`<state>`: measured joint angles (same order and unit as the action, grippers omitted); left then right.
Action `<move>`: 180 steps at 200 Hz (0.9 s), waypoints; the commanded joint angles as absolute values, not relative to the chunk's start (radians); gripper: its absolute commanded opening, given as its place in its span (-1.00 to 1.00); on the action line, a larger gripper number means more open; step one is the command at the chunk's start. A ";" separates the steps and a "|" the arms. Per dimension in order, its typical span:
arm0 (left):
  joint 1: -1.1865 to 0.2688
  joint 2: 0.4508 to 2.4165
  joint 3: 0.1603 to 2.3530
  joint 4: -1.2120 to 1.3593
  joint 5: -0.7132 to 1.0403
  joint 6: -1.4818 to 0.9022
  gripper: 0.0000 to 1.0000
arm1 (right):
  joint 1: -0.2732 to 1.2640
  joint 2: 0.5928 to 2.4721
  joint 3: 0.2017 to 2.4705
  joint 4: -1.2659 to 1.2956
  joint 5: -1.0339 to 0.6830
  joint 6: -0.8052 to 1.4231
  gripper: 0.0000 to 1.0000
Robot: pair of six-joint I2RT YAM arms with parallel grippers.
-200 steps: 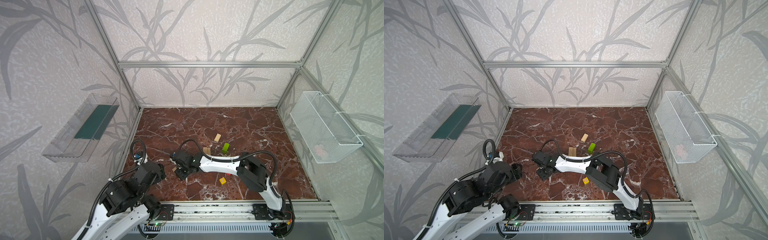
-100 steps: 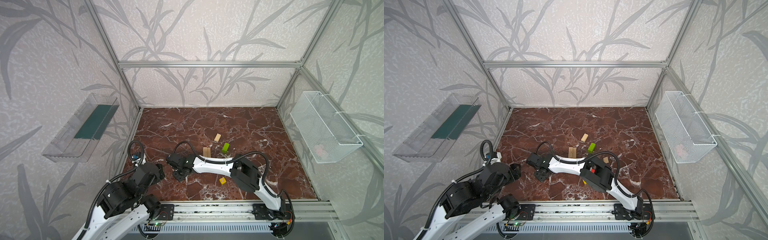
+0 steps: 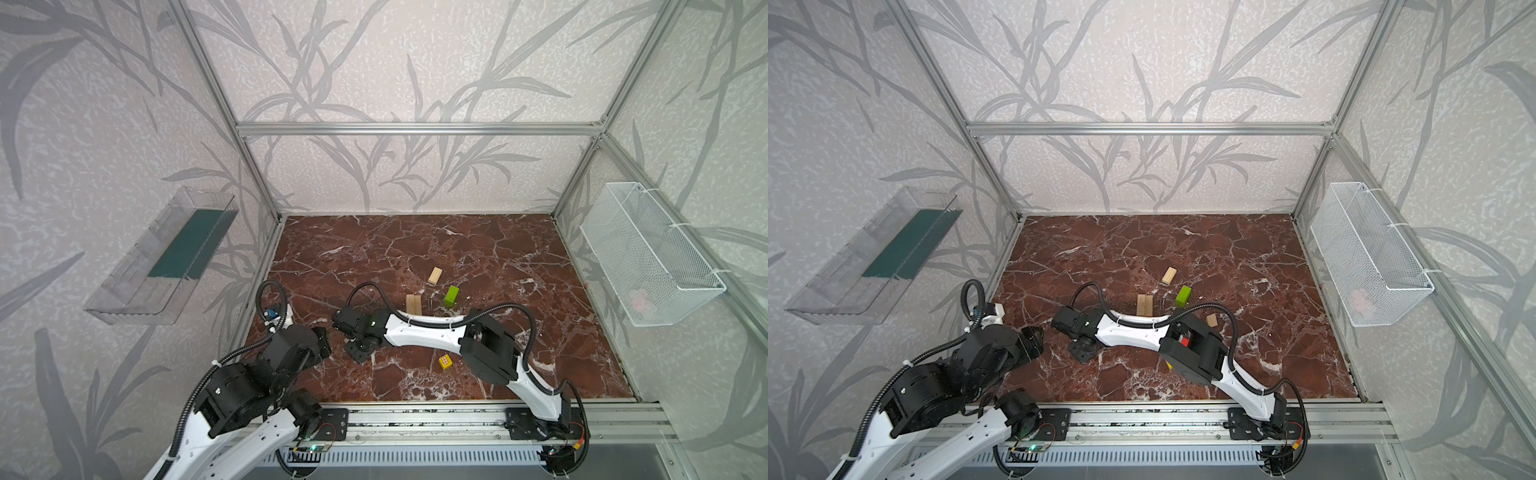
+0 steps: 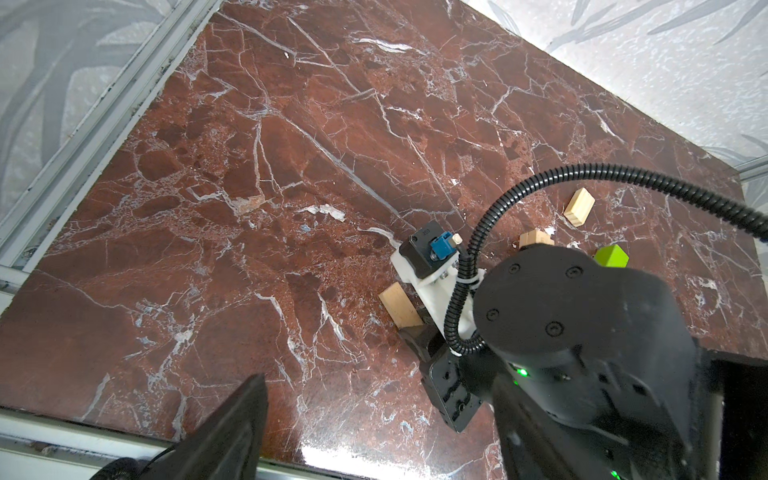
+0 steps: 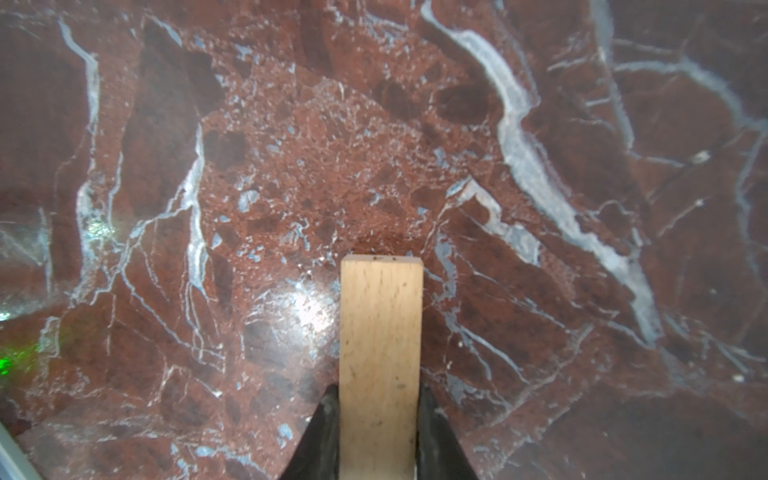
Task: Build the wood block tower
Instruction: 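Grasp a small plain wooden block with the right gripper while the left arm retracts, then carry the plain block with the right gripper and lower it beside the numbered blocks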
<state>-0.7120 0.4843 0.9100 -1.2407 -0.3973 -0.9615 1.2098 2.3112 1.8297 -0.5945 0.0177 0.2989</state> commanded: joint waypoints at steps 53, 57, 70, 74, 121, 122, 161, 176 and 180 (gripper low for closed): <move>-0.707 0.531 0.950 -1.212 -0.362 -0.932 0.66 | 1.169 2.051 1.555 -0.464 -0.062 0.368 -0.73; -0.707 0.533 0.950 -1.208 -0.361 -0.932 0.66 | 1.164 2.030 1.537 -0.455 -0.065 0.372 -0.73; -0.707 0.539 0.946 -1.190 -0.345 -0.926 0.66 | 1.145 1.970 1.473 -0.437 -0.072 0.392 -0.73; -0.708 0.541 0.943 -1.182 -0.338 -0.923 0.66 | 1.140 1.946 1.452 -0.434 -0.072 0.400 -0.73; -0.707 0.605 0.912 -1.053 -0.240 -0.885 0.66 | 1.046 1.713 1.228 -0.393 -0.053 0.460 -0.73; -0.707 0.607 0.911 -1.050 -0.237 -0.883 0.66 | 1.044 1.713 1.225 -0.394 -0.051 0.460 -0.73; -0.707 0.685 0.872 -0.913 -0.160 -0.857 0.66 | 0.944 1.563 1.123 -0.419 0.037 0.480 -0.73; -0.707 0.719 0.860 -0.862 -0.135 -0.848 0.66 | 0.899 1.544 1.103 -0.435 0.055 0.508 -0.72; -0.706 0.729 0.857 -0.848 -0.129 -0.845 0.66 | 0.886 1.542 1.100 -0.438 0.055 0.515 -0.72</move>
<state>-0.7120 0.6888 0.8787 -0.9577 -0.1825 -0.8753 0.9447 1.5799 1.1278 -0.4141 0.0013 0.4633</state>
